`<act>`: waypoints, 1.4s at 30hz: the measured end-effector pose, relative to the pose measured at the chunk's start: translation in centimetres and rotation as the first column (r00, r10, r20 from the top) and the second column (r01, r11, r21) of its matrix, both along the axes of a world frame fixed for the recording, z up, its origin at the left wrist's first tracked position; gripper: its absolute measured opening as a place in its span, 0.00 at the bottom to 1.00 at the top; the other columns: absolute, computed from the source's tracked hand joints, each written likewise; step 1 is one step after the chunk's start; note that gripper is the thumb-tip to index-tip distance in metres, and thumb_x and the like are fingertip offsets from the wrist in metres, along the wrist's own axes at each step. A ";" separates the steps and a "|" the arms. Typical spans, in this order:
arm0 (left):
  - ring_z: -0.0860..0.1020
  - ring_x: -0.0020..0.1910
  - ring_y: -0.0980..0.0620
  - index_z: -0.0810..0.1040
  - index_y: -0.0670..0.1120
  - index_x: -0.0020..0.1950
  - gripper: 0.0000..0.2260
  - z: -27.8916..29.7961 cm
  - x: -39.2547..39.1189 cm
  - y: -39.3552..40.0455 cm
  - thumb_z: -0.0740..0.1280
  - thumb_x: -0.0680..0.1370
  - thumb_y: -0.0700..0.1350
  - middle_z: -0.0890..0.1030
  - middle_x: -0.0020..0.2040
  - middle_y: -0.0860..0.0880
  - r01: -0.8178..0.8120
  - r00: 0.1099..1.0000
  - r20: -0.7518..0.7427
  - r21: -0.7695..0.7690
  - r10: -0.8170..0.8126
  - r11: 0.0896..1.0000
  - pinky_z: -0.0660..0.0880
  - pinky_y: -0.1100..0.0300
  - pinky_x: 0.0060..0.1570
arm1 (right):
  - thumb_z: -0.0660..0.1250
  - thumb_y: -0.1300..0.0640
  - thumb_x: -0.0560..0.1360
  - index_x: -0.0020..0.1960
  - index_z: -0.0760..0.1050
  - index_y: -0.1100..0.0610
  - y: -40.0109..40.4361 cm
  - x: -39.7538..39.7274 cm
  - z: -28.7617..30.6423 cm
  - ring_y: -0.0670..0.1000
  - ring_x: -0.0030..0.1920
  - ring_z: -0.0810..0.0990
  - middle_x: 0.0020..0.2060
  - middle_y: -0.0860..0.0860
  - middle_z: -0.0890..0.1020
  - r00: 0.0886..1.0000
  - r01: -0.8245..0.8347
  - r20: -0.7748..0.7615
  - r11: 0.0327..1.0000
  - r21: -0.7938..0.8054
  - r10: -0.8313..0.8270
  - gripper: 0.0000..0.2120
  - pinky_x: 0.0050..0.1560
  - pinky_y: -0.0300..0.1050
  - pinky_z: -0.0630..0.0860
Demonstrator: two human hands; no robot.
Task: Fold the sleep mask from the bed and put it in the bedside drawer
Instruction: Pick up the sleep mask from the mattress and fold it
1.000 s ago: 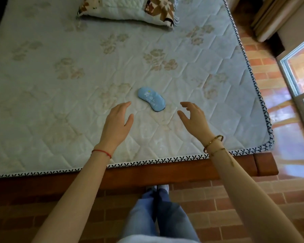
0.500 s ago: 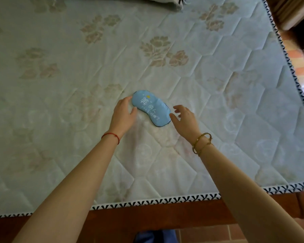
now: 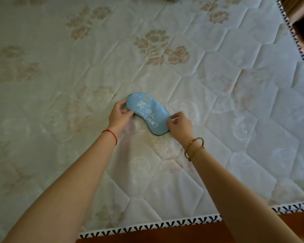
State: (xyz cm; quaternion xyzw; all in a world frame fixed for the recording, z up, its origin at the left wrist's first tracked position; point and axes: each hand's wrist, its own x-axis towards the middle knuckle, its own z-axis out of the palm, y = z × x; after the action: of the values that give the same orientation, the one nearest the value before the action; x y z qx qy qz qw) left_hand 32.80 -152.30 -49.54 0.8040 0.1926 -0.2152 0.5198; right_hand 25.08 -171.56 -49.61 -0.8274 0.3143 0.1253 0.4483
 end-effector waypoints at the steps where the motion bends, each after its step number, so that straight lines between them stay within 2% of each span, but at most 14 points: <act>1: 0.78 0.53 0.47 0.70 0.47 0.67 0.22 -0.1 -0.1 0.1 0.69 0.74 0.40 0.79 0.55 0.43 -0.016 1.000 0.003 0.012 0.016 1.000 0.75 0.47 0.61 | 0.63 0.57 0.75 0.57 0.72 0.60 0.1 0.0 0.0 0.49 0.37 0.76 0.38 0.51 0.79 0.999 0.032 0.005 0.999 0.021 -0.032 0.12 0.37 0.43 0.76; 4: 0.79 0.57 0.45 0.71 0.48 0.65 0.20 -0.3 -0.9 0.1 0.69 0.74 0.40 0.79 0.57 0.45 -0.055 0.998 -0.003 0.021 0.055 0.998 0.75 0.46 0.62 | 0.64 0.61 0.73 0.54 0.73 0.59 0.5 -0.3 0.1 0.46 0.35 0.75 0.34 0.47 0.76 0.995 0.098 0.005 0.992 0.077 -0.098 0.10 0.33 0.39 0.73; 8: 0.79 0.47 0.49 0.74 0.45 0.61 0.15 -0.1 -0.9 -0.3 0.68 0.75 0.45 0.82 0.56 0.43 -0.082 0.997 -0.006 0.044 0.082 0.996 0.77 0.56 0.46 | 0.63 0.65 0.71 0.50 0.74 0.58 0.6 -0.8 0.5 0.52 0.41 0.78 0.36 0.49 0.77 0.990 0.142 -0.041 0.980 0.138 -0.138 0.09 0.46 0.50 0.80; 10: 0.80 0.49 0.46 0.77 0.42 0.57 0.13 0.2 -0.4 -0.5 0.68 0.76 0.47 0.82 0.55 0.40 -0.070 0.997 -0.008 0.099 0.071 0.993 0.78 0.53 0.50 | 0.61 0.67 0.70 0.50 0.76 0.58 0.5 -1.2 0.5 0.50 0.37 0.76 0.33 0.49 0.76 0.994 0.108 -0.025 0.987 0.118 -0.106 0.12 0.43 0.48 0.79; 13: 0.81 0.54 0.40 0.81 0.40 0.53 0.12 0.8 -0.6 -0.4 0.69 0.74 0.46 0.83 0.53 0.38 -0.027 0.999 -0.016 0.179 0.030 0.983 0.77 0.49 0.58 | 0.59 0.69 0.69 0.47 0.76 0.56 0.1 -2.3 0.7 0.46 0.32 0.73 0.30 0.47 0.74 0.998 0.060 0.016 0.994 0.091 -0.061 0.13 0.33 0.38 0.72; 17: 0.82 0.51 0.41 0.81 0.45 0.45 0.07 1.0 -4.8 0.7 0.71 0.72 0.47 0.85 0.49 0.40 -0.005 0.998 -0.058 0.212 0.017 0.977 0.78 0.52 0.55 | 0.60 0.68 0.70 0.48 0.76 0.55 -0.1 -4.6 1.2 0.46 0.36 0.75 0.34 0.45 0.76 0.997 0.081 0.007 0.991 0.105 -0.082 0.12 0.36 0.38 0.73; 20: 0.82 0.49 0.44 0.83 0.42 0.48 0.11 0.6 -9.7 1.9 0.72 0.72 0.48 0.85 0.48 0.43 -0.008 0.994 -0.101 0.240 0.033 0.971 0.74 0.58 0.51 | 0.61 0.66 0.71 0.51 0.77 0.56 0.1 -7.2 1.7 0.46 0.40 0.78 0.38 0.45 0.79 0.992 0.125 -0.020 0.982 0.143 -0.123 0.12 0.37 0.38 0.74; 23: 0.78 0.43 0.50 0.82 0.43 0.46 0.09 0.6 -14.7 2.7 0.72 0.72 0.48 0.83 0.45 0.46 -0.046 0.987 -0.139 0.227 0.079 0.973 0.70 0.62 0.44 | 0.61 0.65 0.72 0.52 0.77 0.55 0.6 -10.2 2.1 0.49 0.44 0.80 0.44 0.49 0.81 0.987 0.157 -0.004 0.976 0.152 -0.158 0.13 0.41 0.41 0.78; 28: 0.77 0.38 0.53 0.78 0.46 0.42 0.08 1.2 -20.8 3.5 0.72 0.72 0.49 0.79 0.38 0.52 -0.055 0.985 -0.148 0.204 0.087 0.977 0.67 0.67 0.33 | 0.63 0.65 0.73 0.58 0.74 0.58 1.2 -14.8 2.4 0.45 0.42 0.77 0.45 0.49 0.79 0.976 0.210 0.015 0.964 0.165 -0.215 0.14 0.37 0.32 0.72; 32: 0.79 0.42 0.50 0.77 0.44 0.44 0.09 1.8 -23.3 3.6 0.72 0.73 0.48 0.79 0.39 0.51 -0.031 0.991 -0.120 0.220 0.058 0.975 0.73 0.61 0.38 | 0.64 0.63 0.75 0.61 0.71 0.58 1.5 -17.0 2.6 0.52 0.48 0.79 0.48 0.52 0.79 0.970 0.238 0.006 0.961 0.140 -0.241 0.15 0.44 0.40 0.74; 34: 0.79 0.42 0.50 0.75 0.45 0.46 0.09 2.3 -24.1 3.5 0.71 0.73 0.47 0.78 0.41 0.51 -0.006 0.999 -0.034 0.283 0.016 0.959 0.72 0.61 0.38 | 0.64 0.61 0.75 0.60 0.71 0.60 1.7 -17.4 2.6 0.52 0.46 0.78 0.47 0.53 0.79 0.966 0.257 -0.006 0.961 0.105 -0.257 0.14 0.42 0.40 0.73; 37: 0.75 0.43 0.58 0.71 0.48 0.52 0.12 2.8 -24.9 2.9 0.71 0.73 0.45 0.76 0.48 0.52 0.125 0.969 0.140 0.426 -0.202 0.896 0.68 0.67 0.38 | 0.66 0.59 0.74 0.57 0.73 0.61 1.9 -17.5 2.3 0.51 0.44 0.76 0.44 0.53 0.79 0.962 0.269 -0.057 0.961 0.069 -0.265 0.13 0.41 0.40 0.70; 39: 0.73 0.53 0.56 0.70 0.49 0.59 0.17 2.7 -25.1 2.1 0.71 0.73 0.45 0.74 0.55 0.52 0.264 0.911 0.170 0.458 -0.375 0.849 0.71 0.66 0.50 | 0.67 0.58 0.73 0.55 0.75 0.61 2.0 -17.5 2.2 0.50 0.42 0.76 0.42 0.52 0.79 0.967 0.243 -0.098 0.968 0.060 -0.236 0.12 0.41 0.40 0.70; 42: 0.67 0.65 0.52 0.69 0.50 0.66 0.24 2.7 -25.3 0.5 0.71 0.73 0.46 0.70 0.63 0.51 0.411 0.832 0.166 0.457 -0.529 0.789 0.67 0.61 0.66 | 0.67 0.58 0.71 0.48 0.79 0.59 2.0 -17.3 2.4 0.50 0.39 0.77 0.37 0.50 0.79 0.958 0.275 -0.126 0.949 0.153 -0.257 0.07 0.37 0.42 0.75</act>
State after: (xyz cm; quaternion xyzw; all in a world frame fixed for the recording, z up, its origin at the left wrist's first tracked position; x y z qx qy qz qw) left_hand 7.53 -151.84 -46.86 0.9378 -0.0527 -0.1765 0.2943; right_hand 7.77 -169.59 -47.18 -0.7285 0.4345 0.1331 0.5126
